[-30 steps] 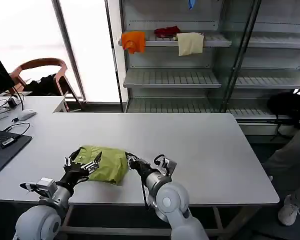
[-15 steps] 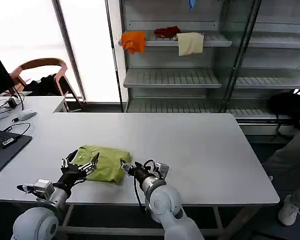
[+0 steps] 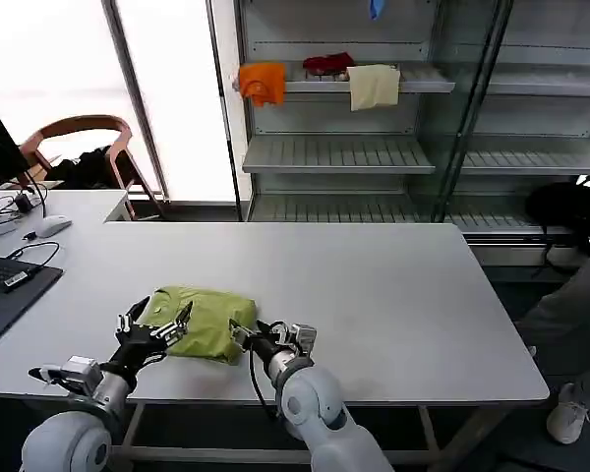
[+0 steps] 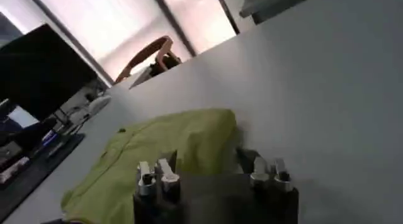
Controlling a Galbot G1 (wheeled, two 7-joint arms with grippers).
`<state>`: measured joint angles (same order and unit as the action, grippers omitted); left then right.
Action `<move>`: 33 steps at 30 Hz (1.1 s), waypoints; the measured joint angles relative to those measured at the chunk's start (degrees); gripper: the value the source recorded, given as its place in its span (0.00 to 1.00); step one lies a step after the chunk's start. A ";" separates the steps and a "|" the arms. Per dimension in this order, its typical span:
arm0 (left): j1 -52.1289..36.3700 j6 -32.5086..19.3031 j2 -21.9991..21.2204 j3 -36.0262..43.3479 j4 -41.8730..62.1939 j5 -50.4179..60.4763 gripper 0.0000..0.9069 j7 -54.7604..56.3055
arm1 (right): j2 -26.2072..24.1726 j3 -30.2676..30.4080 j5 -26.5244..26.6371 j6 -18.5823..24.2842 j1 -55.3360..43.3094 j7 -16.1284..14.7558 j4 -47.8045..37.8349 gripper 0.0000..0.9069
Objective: Fold and organize the clothes.
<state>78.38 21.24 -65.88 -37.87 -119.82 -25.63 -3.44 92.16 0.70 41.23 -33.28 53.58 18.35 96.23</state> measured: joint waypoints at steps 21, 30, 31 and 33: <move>2.60 -0.48 -1.20 -0.38 -2.04 0.34 1.00 0.18 | 0.04 -0.22 -1.11 -0.15 0.32 -5.44 0.41 0.00; 2.65 -0.47 -1.65 0.17 -2.35 0.69 1.00 0.31 | 0.04 -2.91 1.25 -0.20 0.18 -4.58 4.49 0.00; 2.59 -0.42 -1.76 0.28 -2.35 0.77 1.00 0.32 | 0.03 -3.34 1.72 -0.20 0.34 -4.47 5.10 0.00; 2.48 -0.35 -1.90 0.54 -2.35 0.90 1.00 0.37 | 0.04 -4.25 2.71 -0.20 0.70 -4.37 6.39 0.00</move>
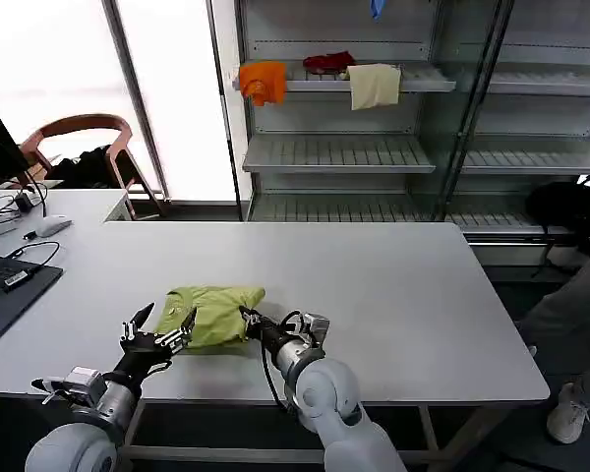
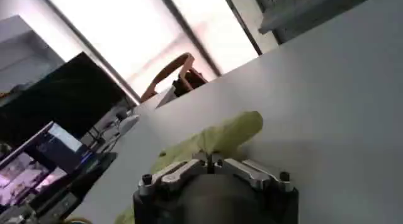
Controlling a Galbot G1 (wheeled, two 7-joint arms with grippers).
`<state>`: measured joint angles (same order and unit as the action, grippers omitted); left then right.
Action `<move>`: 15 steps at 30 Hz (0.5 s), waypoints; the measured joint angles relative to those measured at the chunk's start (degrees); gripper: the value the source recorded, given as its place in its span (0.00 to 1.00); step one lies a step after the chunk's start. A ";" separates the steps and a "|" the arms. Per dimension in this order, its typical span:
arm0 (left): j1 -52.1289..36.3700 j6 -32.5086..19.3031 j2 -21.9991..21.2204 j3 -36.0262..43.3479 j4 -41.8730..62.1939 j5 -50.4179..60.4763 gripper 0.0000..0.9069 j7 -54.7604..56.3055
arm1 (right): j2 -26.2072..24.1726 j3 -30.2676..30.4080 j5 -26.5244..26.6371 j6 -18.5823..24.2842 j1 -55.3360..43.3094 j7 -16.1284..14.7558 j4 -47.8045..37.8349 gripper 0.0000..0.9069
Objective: Fold and organize the clothes.
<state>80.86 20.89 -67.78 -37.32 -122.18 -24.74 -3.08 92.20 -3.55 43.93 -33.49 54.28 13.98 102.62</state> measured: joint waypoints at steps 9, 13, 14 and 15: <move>0.01 0.15 -0.62 0.81 0.03 0.47 1.00 0.04 | -2.23 -4.56 4.62 -0.02 2.14 -0.51 5.15 0.00; 0.03 0.22 -0.75 0.88 0.04 0.55 1.00 0.09 | -7.42 -6.55 6.40 -0.08 2.57 -0.81 6.43 0.00; 0.02 0.23 -0.77 0.89 0.05 0.55 1.00 0.09 | -8.66 -6.97 6.69 -0.09 2.74 -0.91 6.56 0.00; 0.01 0.25 -0.81 0.91 0.06 0.55 1.00 0.13 | -9.98 -7.39 6.96 -0.09 2.94 -0.95 6.67 0.00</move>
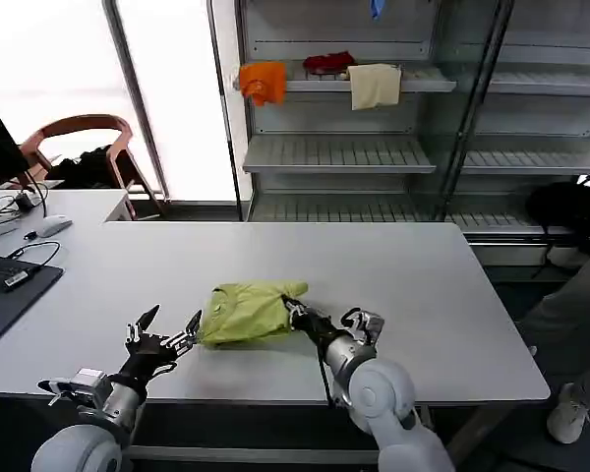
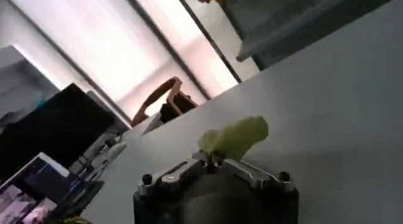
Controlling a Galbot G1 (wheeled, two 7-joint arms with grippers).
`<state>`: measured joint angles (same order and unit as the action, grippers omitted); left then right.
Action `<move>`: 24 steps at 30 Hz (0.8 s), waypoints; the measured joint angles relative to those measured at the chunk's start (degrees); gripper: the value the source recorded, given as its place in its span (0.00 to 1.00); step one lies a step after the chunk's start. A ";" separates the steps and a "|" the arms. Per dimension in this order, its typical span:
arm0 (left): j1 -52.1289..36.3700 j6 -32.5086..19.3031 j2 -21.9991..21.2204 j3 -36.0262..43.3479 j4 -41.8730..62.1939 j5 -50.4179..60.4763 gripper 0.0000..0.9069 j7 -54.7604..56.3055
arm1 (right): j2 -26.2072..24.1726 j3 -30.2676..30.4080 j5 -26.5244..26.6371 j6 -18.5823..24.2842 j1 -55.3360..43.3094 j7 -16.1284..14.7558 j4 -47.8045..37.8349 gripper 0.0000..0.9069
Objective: Fold and organize the clothes.
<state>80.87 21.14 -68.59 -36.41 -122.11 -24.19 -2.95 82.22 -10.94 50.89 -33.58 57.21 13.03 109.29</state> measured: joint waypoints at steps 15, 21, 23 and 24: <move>-0.08 0.25 -0.09 0.13 0.22 0.08 1.00 0.12 | -9.75 -3.23 1.58 -0.01 0.82 -0.82 0.44 0.00; -0.05 0.25 0.02 -0.03 0.23 0.06 1.00 0.12 | -12.20 -4.15 1.92 -0.01 0.93 -1.34 0.13 0.00; -0.21 0.25 0.02 -0.01 0.37 0.06 1.00 0.12 | -12.55 -4.18 1.89 -0.01 0.97 -1.40 0.10 0.00; -0.31 0.25 0.02 0.04 0.43 0.06 1.00 0.13 | -12.72 -4.24 1.82 -0.01 0.99 -1.46 0.02 0.00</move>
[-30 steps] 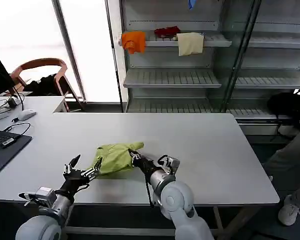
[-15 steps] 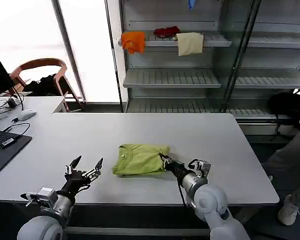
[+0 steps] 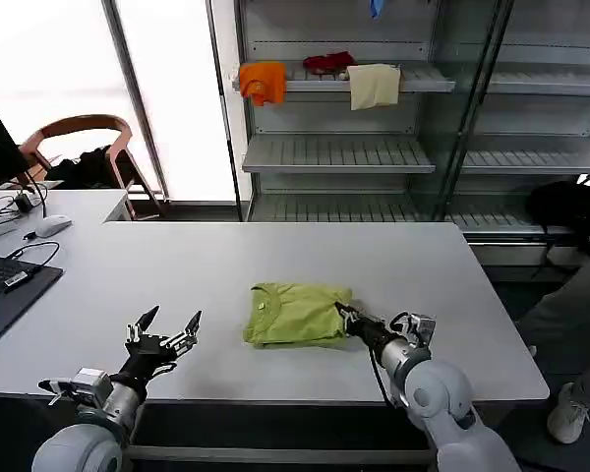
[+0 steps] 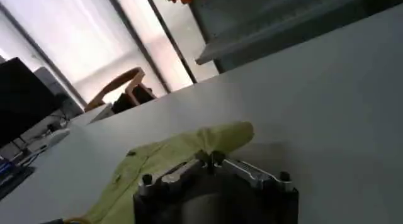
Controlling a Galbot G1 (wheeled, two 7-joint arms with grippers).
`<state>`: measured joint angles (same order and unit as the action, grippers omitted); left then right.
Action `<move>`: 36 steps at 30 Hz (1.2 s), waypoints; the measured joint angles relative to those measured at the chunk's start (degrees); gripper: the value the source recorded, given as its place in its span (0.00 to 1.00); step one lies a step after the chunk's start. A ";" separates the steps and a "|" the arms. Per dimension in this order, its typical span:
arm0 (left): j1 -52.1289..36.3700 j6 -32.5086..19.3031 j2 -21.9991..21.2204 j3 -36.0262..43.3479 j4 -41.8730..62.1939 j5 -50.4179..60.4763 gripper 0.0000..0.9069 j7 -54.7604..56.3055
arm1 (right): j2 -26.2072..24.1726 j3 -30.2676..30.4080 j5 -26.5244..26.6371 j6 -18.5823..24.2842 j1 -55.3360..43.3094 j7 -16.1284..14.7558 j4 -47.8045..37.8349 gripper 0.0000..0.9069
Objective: Fold and organize the clothes.
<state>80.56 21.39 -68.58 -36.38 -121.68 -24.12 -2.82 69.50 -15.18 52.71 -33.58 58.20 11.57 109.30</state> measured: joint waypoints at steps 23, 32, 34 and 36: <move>-2.96 -1.14 -0.48 0.58 1.93 -3.62 1.00 1.61 | -0.59 -4.52 -15.49 0.52 4.89 -6.56 3.24 1.00; -6.60 -3.24 -1.66 1.95 5.61 -5.72 1.00 3.50 | -2.53 -10.81 -30.86 2.84 6.82 -7.47 5.58 1.00; -7.51 -3.70 -1.89 2.36 6.73 -5.60 1.00 3.81 | -3.15 -12.35 -34.57 3.92 6.87 -7.27 5.09 1.00; -8.50 -4.19 -2.12 2.75 7.87 -5.21 1.00 4.13 | -3.66 -13.59 -37.72 4.92 7.05 -7.22 4.37 1.00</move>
<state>72.06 17.20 -70.70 -33.63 -113.81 -29.33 1.32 65.84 -28.77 14.99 -28.66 65.25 4.34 113.67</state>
